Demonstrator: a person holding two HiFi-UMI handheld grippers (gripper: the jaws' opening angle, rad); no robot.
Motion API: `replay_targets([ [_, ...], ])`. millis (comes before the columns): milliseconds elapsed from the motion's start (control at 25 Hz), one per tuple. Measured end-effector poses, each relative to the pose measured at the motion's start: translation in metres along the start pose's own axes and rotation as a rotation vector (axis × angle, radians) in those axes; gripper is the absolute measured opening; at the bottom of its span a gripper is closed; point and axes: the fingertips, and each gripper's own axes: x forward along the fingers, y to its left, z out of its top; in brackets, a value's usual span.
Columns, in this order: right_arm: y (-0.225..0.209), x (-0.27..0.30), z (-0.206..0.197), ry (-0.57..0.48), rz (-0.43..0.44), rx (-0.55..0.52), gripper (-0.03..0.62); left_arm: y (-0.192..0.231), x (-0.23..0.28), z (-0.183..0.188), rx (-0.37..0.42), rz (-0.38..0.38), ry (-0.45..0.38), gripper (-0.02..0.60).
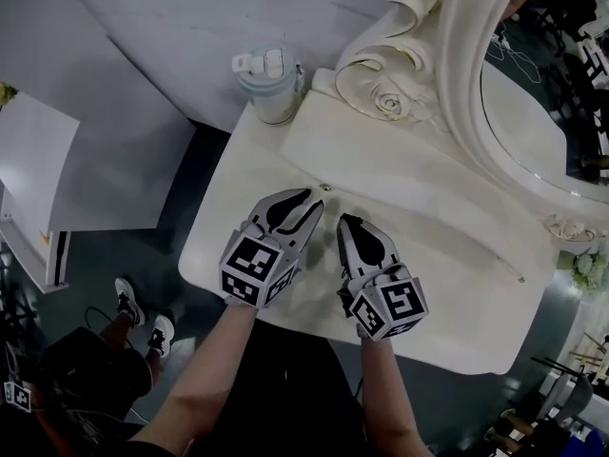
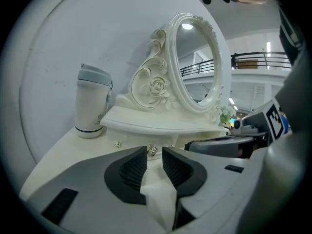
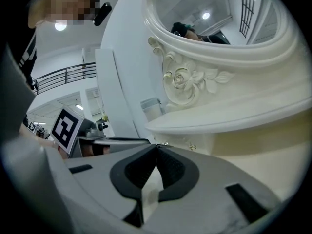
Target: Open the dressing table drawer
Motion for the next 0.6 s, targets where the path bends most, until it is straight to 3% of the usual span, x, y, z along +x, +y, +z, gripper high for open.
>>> replay_targets([
  [600,-0.017,0.006,-0.010,0.006,-0.032,0.015,0.006,0.007,0.041,-0.013,-0.052,0.048,0.123,0.163],
])
